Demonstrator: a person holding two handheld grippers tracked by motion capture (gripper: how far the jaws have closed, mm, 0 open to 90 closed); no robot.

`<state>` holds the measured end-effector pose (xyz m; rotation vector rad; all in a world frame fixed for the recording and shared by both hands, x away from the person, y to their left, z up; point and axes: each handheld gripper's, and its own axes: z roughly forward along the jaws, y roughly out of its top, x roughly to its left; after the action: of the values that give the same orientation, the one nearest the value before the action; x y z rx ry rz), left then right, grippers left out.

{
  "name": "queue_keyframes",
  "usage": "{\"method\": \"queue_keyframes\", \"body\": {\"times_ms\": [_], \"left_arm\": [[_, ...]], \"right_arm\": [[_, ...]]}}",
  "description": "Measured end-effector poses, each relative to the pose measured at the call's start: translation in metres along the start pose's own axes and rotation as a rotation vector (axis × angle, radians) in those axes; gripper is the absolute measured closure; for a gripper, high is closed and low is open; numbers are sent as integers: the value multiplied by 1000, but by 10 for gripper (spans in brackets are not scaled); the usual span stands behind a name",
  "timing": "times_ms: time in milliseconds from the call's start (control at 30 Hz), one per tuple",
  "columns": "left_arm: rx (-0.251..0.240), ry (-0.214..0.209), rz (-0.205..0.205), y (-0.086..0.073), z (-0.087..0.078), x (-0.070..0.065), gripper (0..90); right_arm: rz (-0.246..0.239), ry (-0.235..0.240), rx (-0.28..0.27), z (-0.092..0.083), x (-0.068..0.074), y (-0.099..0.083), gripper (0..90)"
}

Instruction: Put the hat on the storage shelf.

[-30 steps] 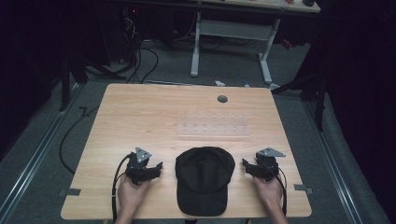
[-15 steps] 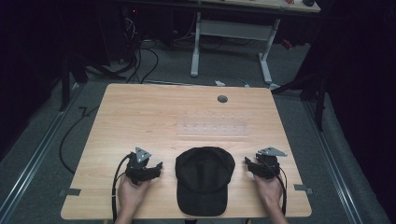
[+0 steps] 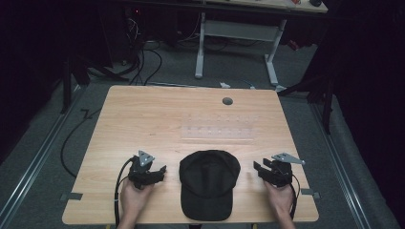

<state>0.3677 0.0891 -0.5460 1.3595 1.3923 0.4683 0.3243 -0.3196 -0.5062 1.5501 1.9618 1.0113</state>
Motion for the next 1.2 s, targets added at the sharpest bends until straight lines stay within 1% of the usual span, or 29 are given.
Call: {"method": "queue_keyframes", "body": {"times_ms": [100,133,167,200,300,333,367,433,467,500,533,567,700,867,1000,1033,1167,1200], "left_arm": [[0,0,0,0,0,0,283],[0,0,0,0,0,0,283],[0,0,0,0,0,0,283],[0,0,-1,0,0,0,283],[0,0,-1,0,0,0,283],[0,0,-1,0,0,0,283],[0,0,-1,0,0,0,283],[0,0,-1,0,0,0,283],[0,0,-1,0,0,0,283],[0,0,0,0,0,0,283],[0,0,0,0,0,0,283],[0,0,0,0,0,0,283],[0,0,0,0,0,0,283],[0,0,0,0,0,0,283],[1,0,1,0,0,0,283],[1,1,2,0,0,0,283],[0,2,4,0,0,0,283],[-1,2,2,0,0,-1,283]], "right_arm": [[-7,29,-9,-7,4,1,534],[-7,29,-9,-7,4,1,534],[-13,38,-12,-9,6,2,539],[-29,54,-24,-13,10,3,543],[-45,82,-40,-19,17,6,544],[-45,82,-40,-19,17,6,544],[-61,99,-49,-22,23,9,545],[-70,117,-52,-23,28,11,545],[-70,117,-52,-23,28,11,545],[-79,137,-58,-24,33,14,543],[-79,137,-58,-24,33,14,543],[-83,153,-67,-25,38,16,539],[-88,193,-92,-26,47,22,515],[-109,220,-109,-27,58,32,494],[-121,226,-107,-25,62,37,489],[-126,234,-93,-23,65,40,491],[-144,245,-84,-20,70,43,486],[-158,252,-78,-17,73,45,480]]}}
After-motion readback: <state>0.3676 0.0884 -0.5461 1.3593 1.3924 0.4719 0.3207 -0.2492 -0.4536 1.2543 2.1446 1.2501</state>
